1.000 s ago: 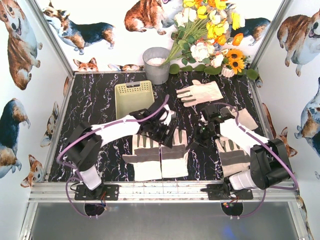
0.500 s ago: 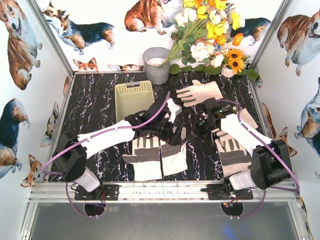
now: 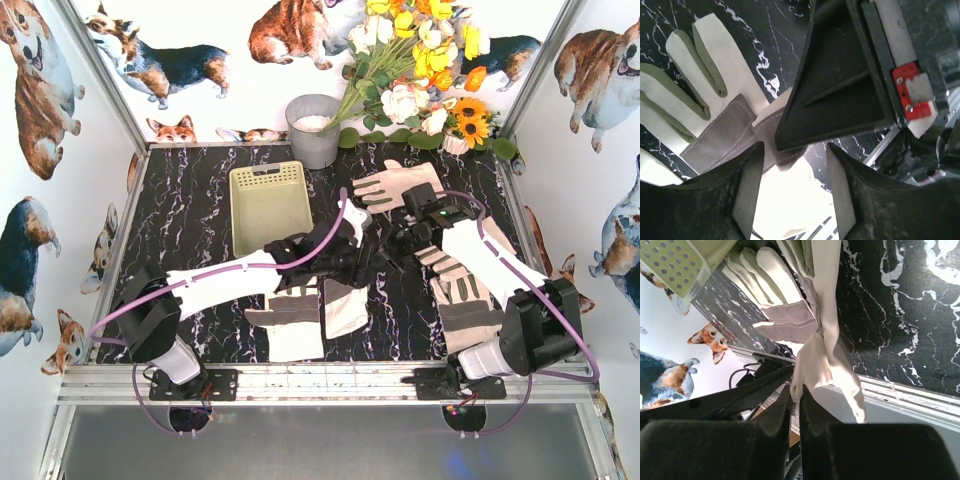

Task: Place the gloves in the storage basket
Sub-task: Pick up the glove from the center of the board.

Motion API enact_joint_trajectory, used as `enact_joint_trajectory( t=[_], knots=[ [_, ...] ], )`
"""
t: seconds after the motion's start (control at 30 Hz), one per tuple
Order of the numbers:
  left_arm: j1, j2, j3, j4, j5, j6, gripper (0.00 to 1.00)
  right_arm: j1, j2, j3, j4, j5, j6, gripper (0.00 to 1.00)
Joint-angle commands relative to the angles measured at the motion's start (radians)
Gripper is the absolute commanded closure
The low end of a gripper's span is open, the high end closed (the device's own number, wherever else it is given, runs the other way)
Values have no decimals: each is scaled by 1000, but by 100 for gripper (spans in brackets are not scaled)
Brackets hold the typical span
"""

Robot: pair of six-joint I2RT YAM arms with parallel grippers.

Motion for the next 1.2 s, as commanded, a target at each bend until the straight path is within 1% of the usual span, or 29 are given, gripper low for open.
enact_joint_trajectory(
  t=[0.0, 0.07, 0.17, 0.23, 0.3, 0.4, 0.47, 0.53, 0.57, 0.7, 0.77, 0.9, 1.0, 1.1, 1.17],
  knots=[
    [-32, 44, 71, 15, -140, -53, 56, 5, 0, 62, 24, -51, 4, 100],
    [-52, 67, 99, 4, -181, -50, 63, 4, -5, 57, 37, -53, -15, 100],
    [-88, 95, 120, -4, -268, -63, 68, 4, 12, 52, 36, -67, -61, 100],
    [-103, 107, 122, 14, -284, -81, 75, 3, 28, 58, 18, -93, -88, 100],
    [-120, 121, 137, 11, -310, -83, 84, 3, 22, 59, 14, -94, -114, 100],
    [-140, 137, 166, -16, -380, -95, 100, -6, 20, 75, -23, -81, -180, 100],
    [-140, 141, 183, -35, -409, -129, 100, -15, 27, 95, -66, -86, -228, 100],
    [-140, 141, 197, -34, -396, -140, 100, -16, 21, 109, -85, -91, -262, 96],
    [-139, 143, 212, -46, -387, -131, 100, -18, 13, 113, -87, -91, -270, 91],
    [-139, 167, 283, -136, -391, -128, 100, -47, -34, 129, -72, -83, -298, 61],
    [-138, 165, 281, -150, -405, -154, 100, -99, -54, 153, -95, -66, -318, 52],
    [-125, 140, 267, -147, -408, -183, 100, -205, -78, 182, -136, -109, -365, 46],
    [-118, 116, 250, -123, -405, -223, 100, -260, -95, 171, -159, -129, -392, 45],
    [-116, 102, 221, -51, -400, -250, 100, -289, -113, 140, -154, -145, -395, 44],
    [-116, 105, 229, -46, -395, -250, 100, -295, -129, 109, -135, -149, -376, 44]
  ],
)
